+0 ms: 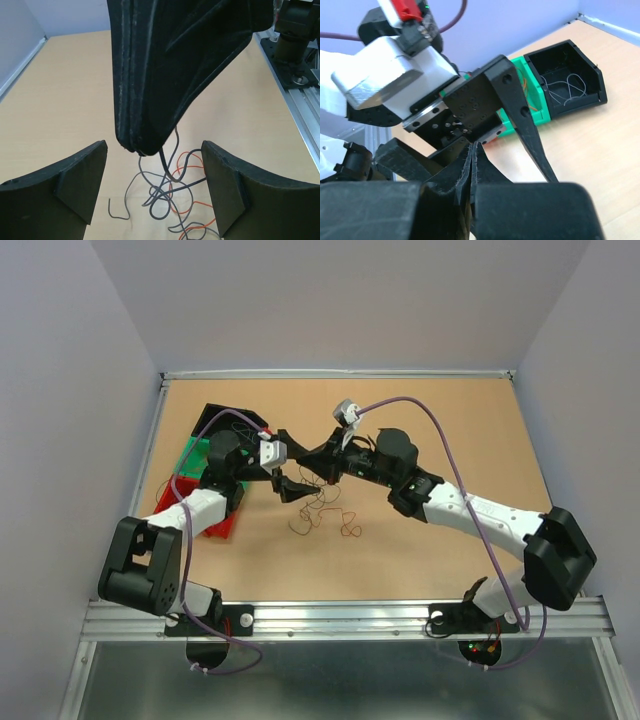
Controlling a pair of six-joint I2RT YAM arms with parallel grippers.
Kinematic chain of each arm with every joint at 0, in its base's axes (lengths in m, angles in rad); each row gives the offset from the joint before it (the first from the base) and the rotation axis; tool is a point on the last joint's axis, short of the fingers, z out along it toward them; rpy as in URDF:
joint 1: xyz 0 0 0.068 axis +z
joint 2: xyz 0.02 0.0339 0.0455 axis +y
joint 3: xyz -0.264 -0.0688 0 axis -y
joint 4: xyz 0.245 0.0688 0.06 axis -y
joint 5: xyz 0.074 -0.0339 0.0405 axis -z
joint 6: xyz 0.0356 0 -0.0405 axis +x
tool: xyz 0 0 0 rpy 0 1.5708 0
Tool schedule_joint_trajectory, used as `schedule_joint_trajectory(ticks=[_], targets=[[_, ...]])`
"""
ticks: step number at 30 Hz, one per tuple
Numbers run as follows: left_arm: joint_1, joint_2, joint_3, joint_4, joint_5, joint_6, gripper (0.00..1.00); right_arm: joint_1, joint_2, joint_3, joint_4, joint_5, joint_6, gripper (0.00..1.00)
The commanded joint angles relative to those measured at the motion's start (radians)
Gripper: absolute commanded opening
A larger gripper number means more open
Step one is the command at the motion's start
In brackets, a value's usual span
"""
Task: Untangle the cables
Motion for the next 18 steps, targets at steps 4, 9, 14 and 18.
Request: schedule_joint_trajectory(ticks=[4, 9, 14, 18], targets=[[-0.013, 0.027, 0.074, -0.027, 0.056, 0.032, 0.82, -0.003, 0.018, 0.064, 0.166, -0.058, 0.000, 0.00], [-0.019, 0.047, 0.092, -0.043, 0.059, 0.032, 0.48, -0.003, 0.042, 0.075, 0.192, -0.081, 0.015, 0.00], [-0.026, 0.072, 0.114, -0.051, 0.077, 0.017, 0.45, -0.003, 0.055, 0.072, 0.226, -0.096, 0.024, 0.00], [-0.038, 0.075, 0.115, -0.053, 0.078, 0.020, 0.05, -0.003, 0.057, 0.053, 0.247, -0.084, 0.026, 0.01]])
